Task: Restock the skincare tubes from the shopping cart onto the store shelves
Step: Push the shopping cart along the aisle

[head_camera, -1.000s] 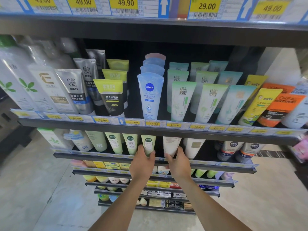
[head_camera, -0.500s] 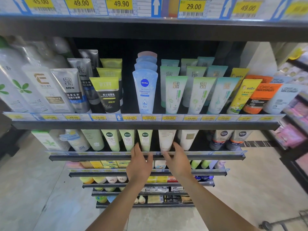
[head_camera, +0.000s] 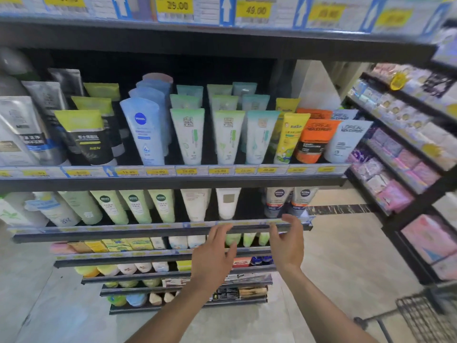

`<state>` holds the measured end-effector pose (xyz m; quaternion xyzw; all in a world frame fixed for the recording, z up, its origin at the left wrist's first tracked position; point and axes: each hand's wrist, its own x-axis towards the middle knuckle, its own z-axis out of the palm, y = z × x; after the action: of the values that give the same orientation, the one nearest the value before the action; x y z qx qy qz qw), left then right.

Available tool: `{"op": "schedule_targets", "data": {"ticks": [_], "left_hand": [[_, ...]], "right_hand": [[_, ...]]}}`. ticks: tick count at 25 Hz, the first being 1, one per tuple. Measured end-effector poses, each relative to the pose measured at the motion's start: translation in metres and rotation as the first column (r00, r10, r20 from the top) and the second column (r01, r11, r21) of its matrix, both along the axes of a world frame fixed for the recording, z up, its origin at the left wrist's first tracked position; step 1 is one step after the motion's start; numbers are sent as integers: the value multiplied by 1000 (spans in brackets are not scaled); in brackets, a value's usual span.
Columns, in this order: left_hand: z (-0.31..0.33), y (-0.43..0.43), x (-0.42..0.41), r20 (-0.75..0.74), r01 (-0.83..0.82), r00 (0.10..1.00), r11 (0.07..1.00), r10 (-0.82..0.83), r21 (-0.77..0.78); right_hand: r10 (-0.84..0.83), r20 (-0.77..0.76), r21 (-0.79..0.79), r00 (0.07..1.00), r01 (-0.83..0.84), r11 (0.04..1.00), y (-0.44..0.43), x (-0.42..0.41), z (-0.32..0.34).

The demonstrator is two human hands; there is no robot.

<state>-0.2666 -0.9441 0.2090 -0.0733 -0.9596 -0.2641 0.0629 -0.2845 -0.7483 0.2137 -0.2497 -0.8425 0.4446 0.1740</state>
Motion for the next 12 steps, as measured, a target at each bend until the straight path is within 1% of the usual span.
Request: {"op": "schedule_targets", "data": {"ticks": [2, 4, 5, 7, 9, 12], "left_hand": [[9, 35, -14, 28, 26, 999, 998, -27, 55], [16, 71, -33, 55, 9, 998, 992, -16, 125], [17, 86, -43, 76, -6, 997, 988, -6, 155], [17, 113, -65, 158, -60, 987, 977, 28, 205], [14, 134, -87, 248, -117, 966, 973, 65, 200], [10, 155, -112, 273, -131, 957, 986, 100, 98]], "right_hand": [[-27, 2, 21, 1000, 27, 999, 27, -3, -3], [-75, -22, 94, 997, 77, 993, 59, -10, -5], [-95, -10, 137, 995, 95, 986, 74, -16, -6], [-95, 81, 192, 992, 78, 978, 99, -31, -4], [-49, 185, 209, 982, 10, 978, 115, -47, -2], [51, 239, 225, 970, -106, 969, 131, -65, -3]]}}
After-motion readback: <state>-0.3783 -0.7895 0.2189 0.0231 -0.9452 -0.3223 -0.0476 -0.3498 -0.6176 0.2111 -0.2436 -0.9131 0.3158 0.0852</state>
